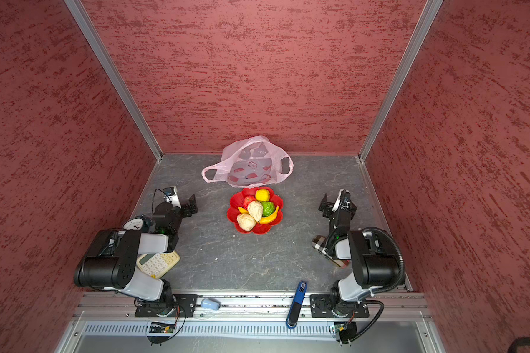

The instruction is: Take the fake fruits out of the plastic bag

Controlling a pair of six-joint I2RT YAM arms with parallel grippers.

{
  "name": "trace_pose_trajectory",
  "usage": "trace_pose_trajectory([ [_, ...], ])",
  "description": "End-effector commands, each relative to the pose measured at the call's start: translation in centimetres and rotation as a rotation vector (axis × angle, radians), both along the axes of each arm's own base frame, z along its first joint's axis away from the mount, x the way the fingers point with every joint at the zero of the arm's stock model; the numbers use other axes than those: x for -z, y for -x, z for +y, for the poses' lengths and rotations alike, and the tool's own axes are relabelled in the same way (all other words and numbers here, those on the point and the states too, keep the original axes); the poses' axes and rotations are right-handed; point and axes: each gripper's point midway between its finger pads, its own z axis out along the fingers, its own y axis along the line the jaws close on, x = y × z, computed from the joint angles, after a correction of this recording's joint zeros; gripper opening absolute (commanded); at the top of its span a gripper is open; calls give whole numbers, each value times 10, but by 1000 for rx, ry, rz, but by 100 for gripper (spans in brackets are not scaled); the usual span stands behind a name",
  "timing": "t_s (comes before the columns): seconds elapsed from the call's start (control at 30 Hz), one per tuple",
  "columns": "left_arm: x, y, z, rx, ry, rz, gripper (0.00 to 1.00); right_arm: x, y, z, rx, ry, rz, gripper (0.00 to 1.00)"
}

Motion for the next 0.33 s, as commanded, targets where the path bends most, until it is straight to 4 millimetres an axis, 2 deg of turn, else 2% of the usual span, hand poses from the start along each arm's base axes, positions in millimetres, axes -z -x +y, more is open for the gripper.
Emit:
trace_pose_trajectory([
  [0.0, -9, -5, 1, -4, -13, -28, 99, -3, -2, 1, -13, 21, -3, 99],
  [0.3, -9, -5, 0, -4, -13, -28, 100, -2, -3, -1, -20, 9, 3, 99],
])
